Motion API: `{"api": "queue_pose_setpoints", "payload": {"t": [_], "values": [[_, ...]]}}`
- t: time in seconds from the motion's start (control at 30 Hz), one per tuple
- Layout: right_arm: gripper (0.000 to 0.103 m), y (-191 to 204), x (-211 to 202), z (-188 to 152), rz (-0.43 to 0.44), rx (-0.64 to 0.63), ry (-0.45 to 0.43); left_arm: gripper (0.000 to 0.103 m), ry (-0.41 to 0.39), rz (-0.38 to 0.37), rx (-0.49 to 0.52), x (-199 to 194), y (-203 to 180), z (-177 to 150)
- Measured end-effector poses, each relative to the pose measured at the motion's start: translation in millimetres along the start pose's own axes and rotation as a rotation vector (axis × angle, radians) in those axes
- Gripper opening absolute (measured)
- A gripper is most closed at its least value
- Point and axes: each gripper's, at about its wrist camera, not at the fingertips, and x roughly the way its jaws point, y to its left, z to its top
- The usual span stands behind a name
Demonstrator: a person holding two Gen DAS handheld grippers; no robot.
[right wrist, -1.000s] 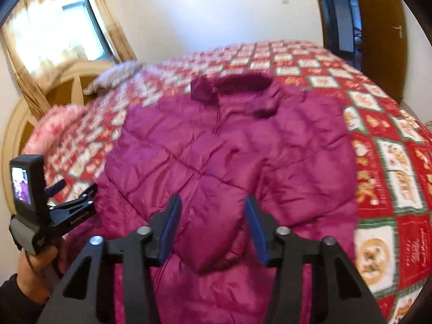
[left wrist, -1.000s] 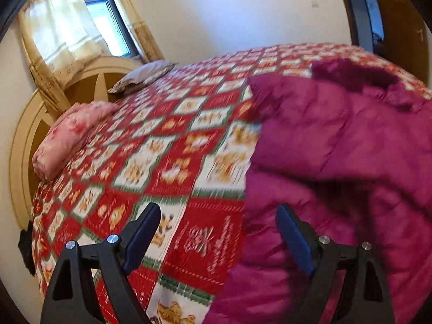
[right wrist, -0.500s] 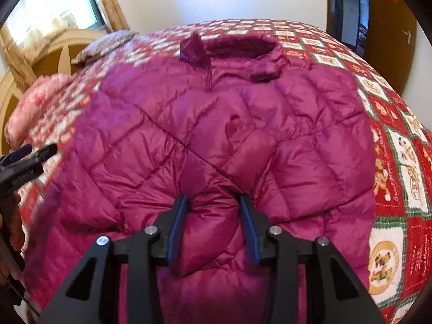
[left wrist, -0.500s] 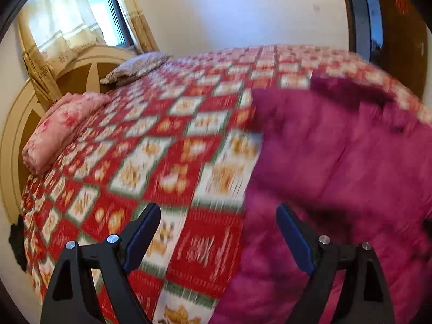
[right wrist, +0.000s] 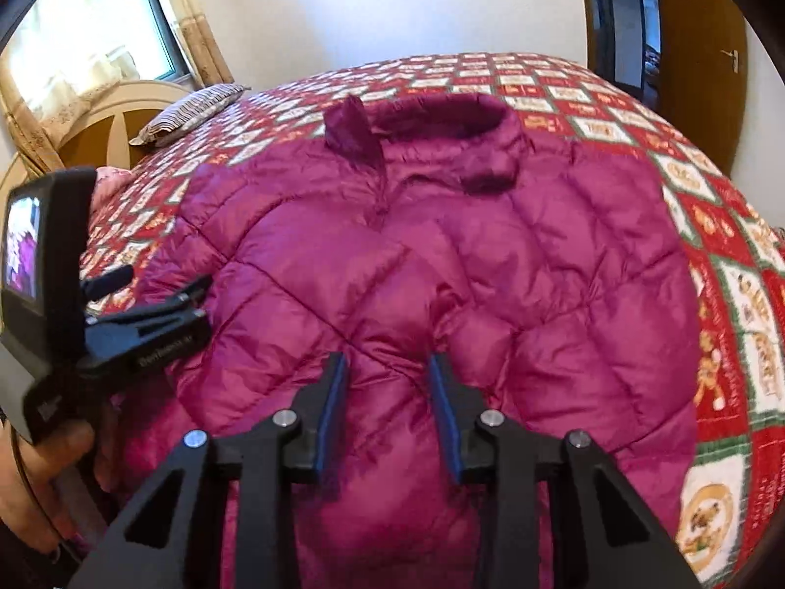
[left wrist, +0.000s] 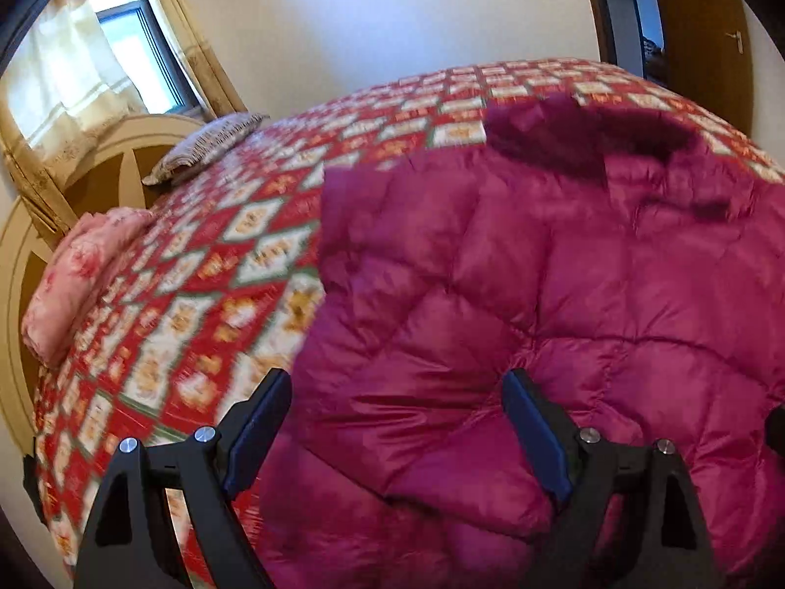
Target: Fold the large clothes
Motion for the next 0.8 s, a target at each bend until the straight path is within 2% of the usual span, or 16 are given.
{"api": "queue_pose_setpoints", "payload": {"t": [0.13,0.8], "values": [[0.038,0,2,-8,-0.008,-0.025,-0.019,0.088,0.005,-0.025,-0.021,7,0,-5],[0.038,10,9,-14,-0.064,-0.065,-0.032,0.088,0.02,-0.043,-0.02,10,-2,-6]]}}
